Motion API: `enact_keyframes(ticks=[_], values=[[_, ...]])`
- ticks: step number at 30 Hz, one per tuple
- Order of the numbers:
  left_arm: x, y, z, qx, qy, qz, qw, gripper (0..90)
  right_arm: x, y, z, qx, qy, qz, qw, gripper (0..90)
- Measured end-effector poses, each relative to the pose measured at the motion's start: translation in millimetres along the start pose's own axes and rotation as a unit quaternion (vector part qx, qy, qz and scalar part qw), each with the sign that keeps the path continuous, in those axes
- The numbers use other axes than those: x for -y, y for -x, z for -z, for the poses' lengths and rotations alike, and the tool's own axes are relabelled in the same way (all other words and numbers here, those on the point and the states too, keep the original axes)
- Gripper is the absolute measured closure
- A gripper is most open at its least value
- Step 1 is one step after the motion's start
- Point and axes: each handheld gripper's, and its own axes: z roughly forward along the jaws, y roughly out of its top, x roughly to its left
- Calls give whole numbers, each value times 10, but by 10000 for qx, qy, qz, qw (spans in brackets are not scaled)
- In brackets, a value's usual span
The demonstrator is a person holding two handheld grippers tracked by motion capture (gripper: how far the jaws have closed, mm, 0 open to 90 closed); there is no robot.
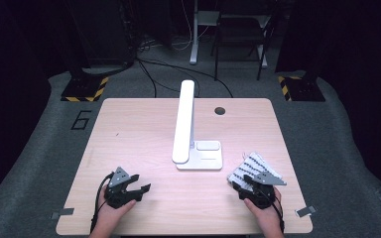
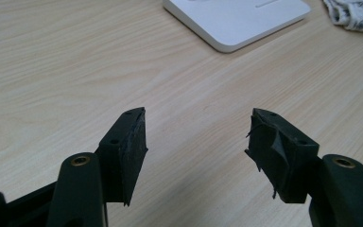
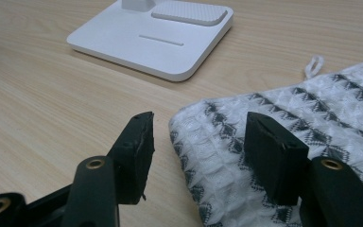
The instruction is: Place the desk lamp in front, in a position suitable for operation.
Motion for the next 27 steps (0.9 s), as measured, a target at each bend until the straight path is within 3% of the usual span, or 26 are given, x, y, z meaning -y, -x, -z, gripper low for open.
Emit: enact_keyframes(ticks=[2, 4, 5, 6, 11, 12, 13, 14, 17, 21, 22, 23, 25, 27], values=[[-19, -4, 9, 51, -48, -117, 9999, 375, -2, -1, 1, -4, 3, -28, 10000, 429], [-20, 13, 1, 68, 1, 2, 10000, 375, -10, -3, 12, -5, 35, 33, 10000, 429], [-23, 6, 0, 89, -27, -32, 10000, 375, -11, -9, 22, -2, 40, 61, 10000, 428], [-15, 26, -17, 72, 5, 120, 9999, 375, -9, -14, 28, -20, 34, 44, 10000, 428], [-10, -4, -6, 125, -82, -87, 9999, 375, -40, -46, -27, -113, -9, 153, 9998, 428], [-2, 10, -2, 128, -56, 17, 9999, 375, -54, -58, -38, -118, -7, 190, 9997, 428], [3, -4, 14, 90, -74, -117, 9999, 375, -63, -72, -43, -151, -9, 187, 9997, 428], [10, -6, 23, 67, -79, -120, 9999, 375, -72, -92, -52, -167, 3, 210, 9996, 428], [14, 1, 39, 102, 1, 7, 9999, 375, -62, -132, -92, -189, -77, 274, 9994, 428], [-1, 0, 47, 203, 67, -90, 9997, 415, -70, -189, -109, -218, -139, 350, 9991, 427], [-2, 20, 52, 291, 126, 89, 9995, 415, -70, -201, -106, -197, -134, 341, 9991, 427], [-6, 22, 57, 302, 187, 118, 9993, 415, -67, -213, -106, -207, -154, 331, 9991, 428], [-25, 2, 78, 224, 195, -55, 9995, 411, -67, -235, -114, -217, -159, 379, 9989, 427], [-29, 1, 91, 219, 211, 29, 9995, 402, -69, -255, -129, -231, -206, 405, 9987, 427]])
